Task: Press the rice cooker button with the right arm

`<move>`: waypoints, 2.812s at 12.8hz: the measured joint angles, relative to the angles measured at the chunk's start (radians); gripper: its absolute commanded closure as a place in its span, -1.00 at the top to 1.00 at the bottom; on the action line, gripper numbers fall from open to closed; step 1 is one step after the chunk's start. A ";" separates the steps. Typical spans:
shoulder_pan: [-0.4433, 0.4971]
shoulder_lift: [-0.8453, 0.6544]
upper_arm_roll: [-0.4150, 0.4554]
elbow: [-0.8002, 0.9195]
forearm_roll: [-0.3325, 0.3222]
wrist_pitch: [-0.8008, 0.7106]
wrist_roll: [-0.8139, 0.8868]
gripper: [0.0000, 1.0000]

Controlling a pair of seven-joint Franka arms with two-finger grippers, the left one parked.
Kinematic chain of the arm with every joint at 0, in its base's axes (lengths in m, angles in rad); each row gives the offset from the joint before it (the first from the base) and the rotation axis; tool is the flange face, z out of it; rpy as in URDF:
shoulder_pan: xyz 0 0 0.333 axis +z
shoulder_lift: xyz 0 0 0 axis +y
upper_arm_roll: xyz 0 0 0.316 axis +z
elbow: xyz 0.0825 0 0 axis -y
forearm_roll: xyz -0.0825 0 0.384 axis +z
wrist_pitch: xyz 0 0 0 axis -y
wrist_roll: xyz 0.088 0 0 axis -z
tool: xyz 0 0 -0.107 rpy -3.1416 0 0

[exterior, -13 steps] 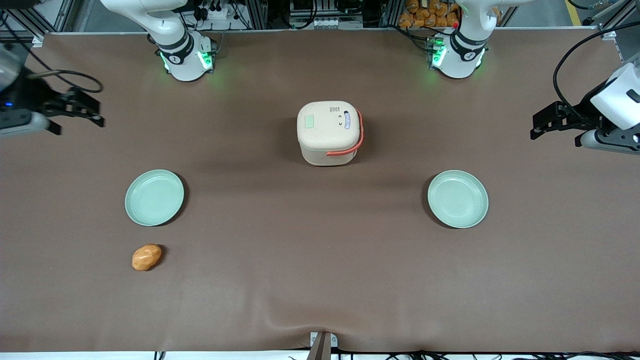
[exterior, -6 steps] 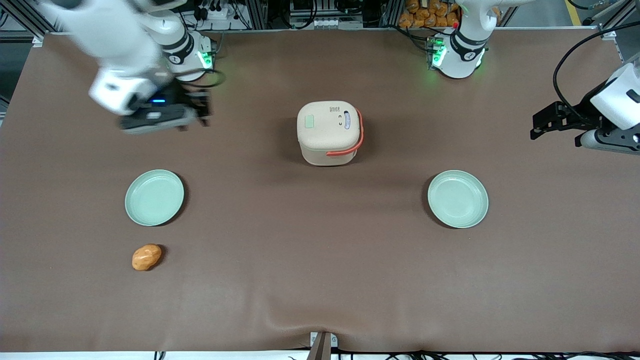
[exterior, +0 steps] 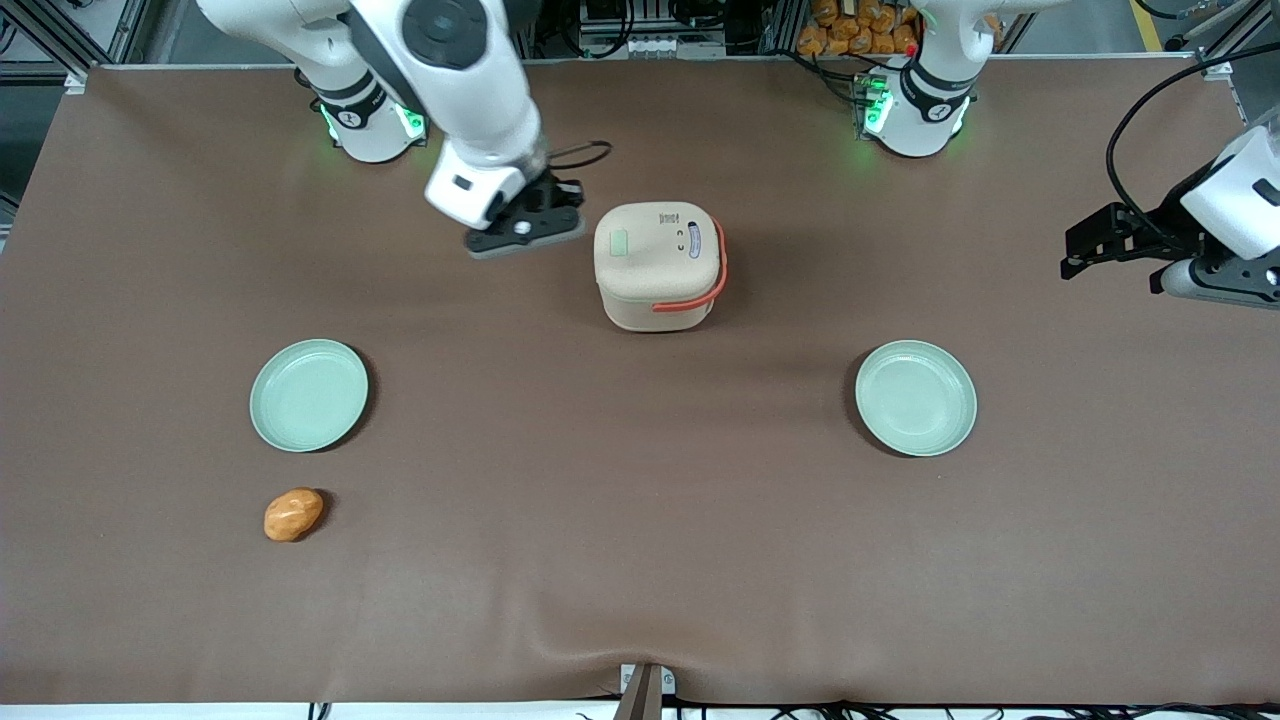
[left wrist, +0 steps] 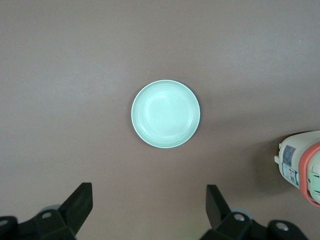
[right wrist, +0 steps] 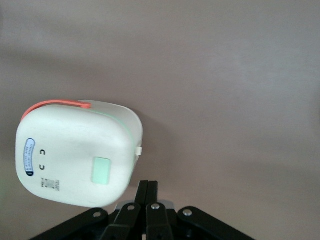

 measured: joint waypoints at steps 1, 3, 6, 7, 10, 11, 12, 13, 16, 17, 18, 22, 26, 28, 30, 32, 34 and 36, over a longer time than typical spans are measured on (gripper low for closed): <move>0.023 0.023 0.004 0.000 -0.034 0.018 0.039 -1.00; 0.071 0.069 0.010 -0.001 -0.085 0.050 0.120 -1.00; 0.113 0.125 0.015 -0.001 -0.101 0.091 0.173 -1.00; 0.124 0.138 0.015 -0.001 -0.103 0.099 0.190 -1.00; 0.135 0.161 0.024 -0.041 -0.105 0.166 0.232 -1.00; 0.135 0.164 0.030 -0.065 -0.107 0.194 0.247 -1.00; 0.135 0.166 0.035 -0.082 -0.110 0.215 0.259 -1.00; 0.135 0.166 0.038 -0.085 -0.116 0.221 0.266 -1.00; 0.135 0.165 0.039 -0.086 -0.118 0.222 0.297 -1.00; 0.135 0.165 0.039 -0.088 -0.118 0.225 0.302 -1.00; 0.135 0.165 0.039 -0.089 -0.118 0.225 0.305 -1.00; 0.134 0.165 0.039 -0.093 -0.120 0.233 0.310 -1.00; 0.134 0.157 0.044 -0.110 -0.140 0.254 0.314 -1.00; 0.134 0.154 0.045 -0.113 -0.141 0.257 0.314 -1.00; 0.128 0.149 0.045 -0.114 -0.140 0.257 0.316 -1.00; 0.111 0.132 0.046 -0.109 -0.131 0.241 0.317 -1.00; 0.090 0.105 0.046 -0.060 -0.099 0.165 0.317 -1.00; 0.068 0.078 0.046 0.017 -0.080 0.074 0.317 -0.85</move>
